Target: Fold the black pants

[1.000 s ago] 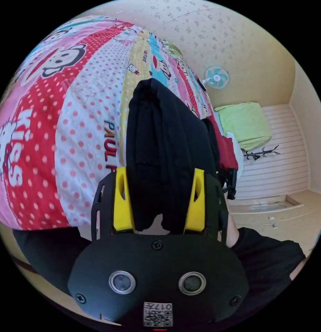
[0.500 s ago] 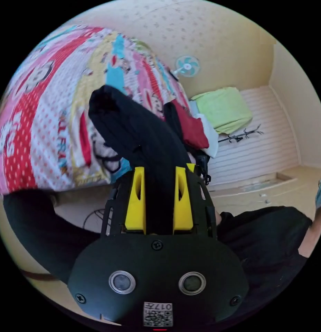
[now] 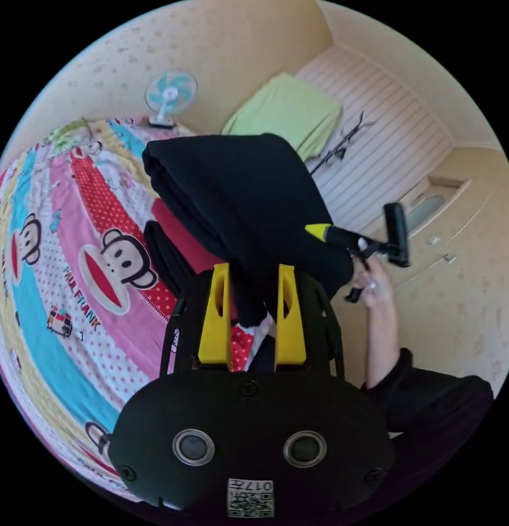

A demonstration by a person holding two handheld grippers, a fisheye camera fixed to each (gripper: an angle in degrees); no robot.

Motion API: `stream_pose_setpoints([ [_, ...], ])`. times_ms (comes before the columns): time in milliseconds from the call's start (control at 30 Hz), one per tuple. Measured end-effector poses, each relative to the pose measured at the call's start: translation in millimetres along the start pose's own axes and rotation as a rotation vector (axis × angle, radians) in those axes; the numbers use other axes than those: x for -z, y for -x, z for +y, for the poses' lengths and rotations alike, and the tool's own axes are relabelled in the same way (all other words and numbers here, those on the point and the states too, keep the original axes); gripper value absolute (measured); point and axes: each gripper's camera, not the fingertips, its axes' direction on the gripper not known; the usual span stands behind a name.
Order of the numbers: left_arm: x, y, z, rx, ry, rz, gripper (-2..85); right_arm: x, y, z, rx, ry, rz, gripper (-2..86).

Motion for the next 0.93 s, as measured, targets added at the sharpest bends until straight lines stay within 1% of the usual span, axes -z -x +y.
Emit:
stream_pose_setpoints([
  [33,-24.9,4.8,-0.7,-0.016,0.070,0.077,6.8,-19.5,7.9,1.5,0.012,0.077,0.207,15.2],
  [67,-34.3,6.4,3.2,-0.032,0.087,0.134,5.2,-31.8,18.9,11.1,0.047,0.075,0.335,14.7],
  [100,-48.3,9.4,18.2,-0.053,0.101,0.216,3.4,-28.6,24.7,20.2,0.032,0.008,0.358,14.7],
  [133,-57.9,12.3,41.0,-0.059,0.119,0.231,2.7,-17.1,38.9,41.8,0.048,-0.110,0.341,14.3],
  [167,-60.9,13.6,54.7,-0.060,0.128,0.218,1.9,-7.4,54.0,62.0,0.075,-0.183,0.323,13.3],
  [233,-61.6,19.6,118.7,-0.043,0.149,0.116,-0.1,3.5,75.3,88.6,0.047,-0.266,0.343,9.6],
  [267,-59.4,21.7,136.2,-0.029,0.155,0.085,-0.4,8.4,93.3,105.5,0.057,-0.325,0.312,8.6],
  [300,-51.6,26.4,171.0,0.003,0.167,0.009,-0.6,9.4,103.5,113.0,0.076,-0.351,0.277,8.0],
  [333,-38.1,32.6,205.1,0.039,0.169,-0.105,-0.7,8.2,127.0,125.4,0.140,-0.397,0.190,5.9],
  [367,-29.1,36.7,221.5,0.064,0.168,-0.174,-0.8,0.1,157.1,133.1,0.246,-0.416,0.147,4.1],
  [400,-7.4,46.3,251.8,0.127,0.160,-0.310,-0.7,-7.1,174.1,134.5,0.297,-0.408,0.164,3.3],
  [433,20.3,57.2,280.1,0.195,0.131,-0.412,-0.6,-28.3,209.8,132.9,0.380,-0.359,0.252,2.3],
  [467,35.4,62.7,293.0,0.224,0.112,-0.440,-0.5,-53.3,242.7,128.3,0.439,-0.287,0.328,1.7],
  [500,66.7,74.1,316.6,0.292,0.070,-0.490,-0.3,-65.3,258.2,126.0,0.464,-0.252,0.345,1.5],
  [533,96.9,84.9,337.8,0.359,0.034,-0.532,0.0,-85.8,287.4,123.5,0.512,-0.191,0.327,1.0],
  [600,140.7,96.8,369.2,0.442,-0.031,-0.590,0.6,-106.9,328.6,126.6,0.587,-0.134,0.195,0.7],
  [633,167.2,102.1,391.0,0.500,-0.088,-0.618,1.5,-118.7,353.4,131.8,0.636,-0.113,0.085,0.6],
  [667,178.9,104.5,402.5,0.533,-0.118,-0.627,2.2,-134.6,375.6,137.5,0.669,-0.083,-0.003,0.5],
  [700,197.6,109.5,425.5,0.591,-0.176,-0.621,3.4,-145.1,385.5,140.1,0.678,-0.058,-0.035,0.5],
  [733,210.9,115.7,449.7,0.646,-0.226,-0.595,4.7,-173.0,402.1,144.9,0.677,0.023,-0.080,0.5],
  [767,215.6,119.0,462.0,0.674,-0.248,-0.581,4.9,-209.3,412.9,150.7,0.661,0.153,-0.114,0.5],
  [800,223.7,124.5,486.8,0.728,-0.298,-0.566,5.2,-229.8,415.3,154.4,0.638,0.228,-0.115,0.5],
  [833,232.1,127.6,510.0,0.771,-0.351,-0.577,5.3,-240.2,408.8,164.8,0.537,0.127,-0.116,0.6],
  [867,237.3,128.8,520.9,0.787,-0.375,-0.591,5.3,-238.0,400.1,182.1,0.534,-0.020,-0.143,0.5],
  [933,269.6,136.1,559.7,0.853,-0.436,-0.712,6.1,-240.3,394.2,197.9,0.561,-0.117,-0.152,0.5],
])
